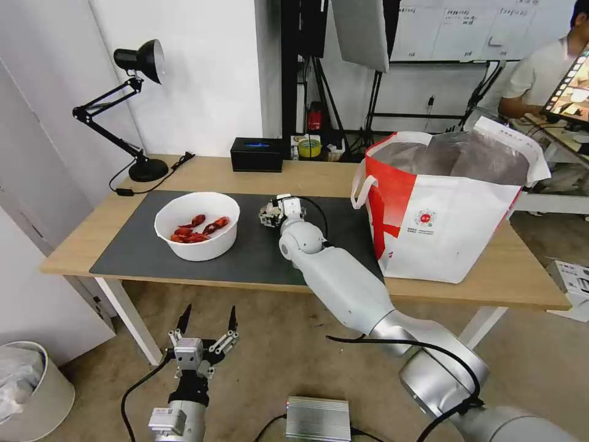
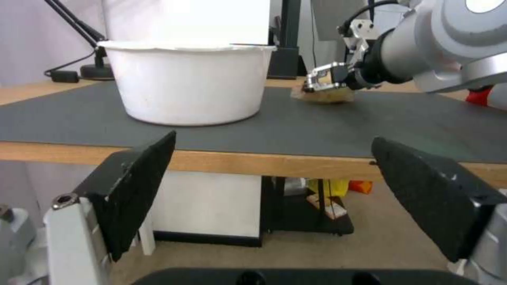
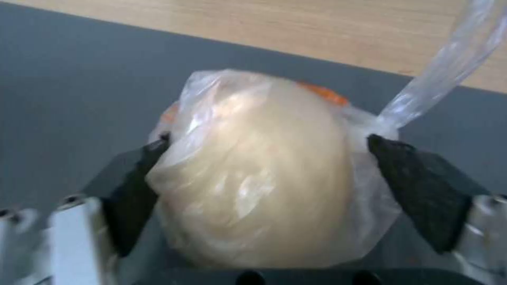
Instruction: Pick up the trash from the table and place it into the takeout bag.
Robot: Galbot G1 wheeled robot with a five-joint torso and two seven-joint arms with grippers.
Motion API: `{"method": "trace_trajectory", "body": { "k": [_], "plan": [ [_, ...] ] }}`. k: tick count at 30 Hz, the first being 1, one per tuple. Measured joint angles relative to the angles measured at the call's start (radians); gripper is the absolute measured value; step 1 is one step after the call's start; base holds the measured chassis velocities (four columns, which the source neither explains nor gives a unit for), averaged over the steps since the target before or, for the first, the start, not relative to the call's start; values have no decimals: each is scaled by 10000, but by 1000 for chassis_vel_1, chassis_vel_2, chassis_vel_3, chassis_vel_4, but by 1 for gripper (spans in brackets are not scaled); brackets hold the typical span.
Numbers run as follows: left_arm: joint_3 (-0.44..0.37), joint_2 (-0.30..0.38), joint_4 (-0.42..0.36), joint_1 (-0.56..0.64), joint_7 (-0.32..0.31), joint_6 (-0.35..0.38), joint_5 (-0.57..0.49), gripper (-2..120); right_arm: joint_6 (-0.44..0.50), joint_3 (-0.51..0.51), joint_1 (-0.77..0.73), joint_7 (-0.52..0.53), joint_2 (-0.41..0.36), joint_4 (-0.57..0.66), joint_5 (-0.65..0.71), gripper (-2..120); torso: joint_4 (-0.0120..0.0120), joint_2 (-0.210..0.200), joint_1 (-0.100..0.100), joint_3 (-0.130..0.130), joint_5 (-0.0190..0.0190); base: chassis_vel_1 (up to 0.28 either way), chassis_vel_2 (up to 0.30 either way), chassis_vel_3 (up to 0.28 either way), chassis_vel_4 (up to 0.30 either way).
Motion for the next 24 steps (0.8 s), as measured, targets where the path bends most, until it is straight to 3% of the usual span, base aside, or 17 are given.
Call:
{"method": "trace_trajectory", "body": {
  "k": [5,7,11,17,24],
  "plan": [
    [10,-85,1,27,2,-27,46,100,10,31,-105,27,-5,20,11,73,0,0,0,0,0,0,0,0,0],
    [27,-133,0,48,5,-41,76,100,29,42,-187,50,-7,86,18,61,1,0,0,-1,0,0,0,0,0],
    [26,-144,0,63,6,-60,90,100,70,51,-249,69,-9,144,19,52,0,0,0,-1,0,0,0,0,0],
    [-25,-159,42,21,7,-102,73,100,271,6,-203,138,-23,281,7,26,0,0,0,0,0,0,0,0,0],
    [-37,-150,30,-7,7,-103,-9,100,279,-4,-201,293,-279,754,155,8,0,0,0,0,0,0,0,0,0]
  ]
}}
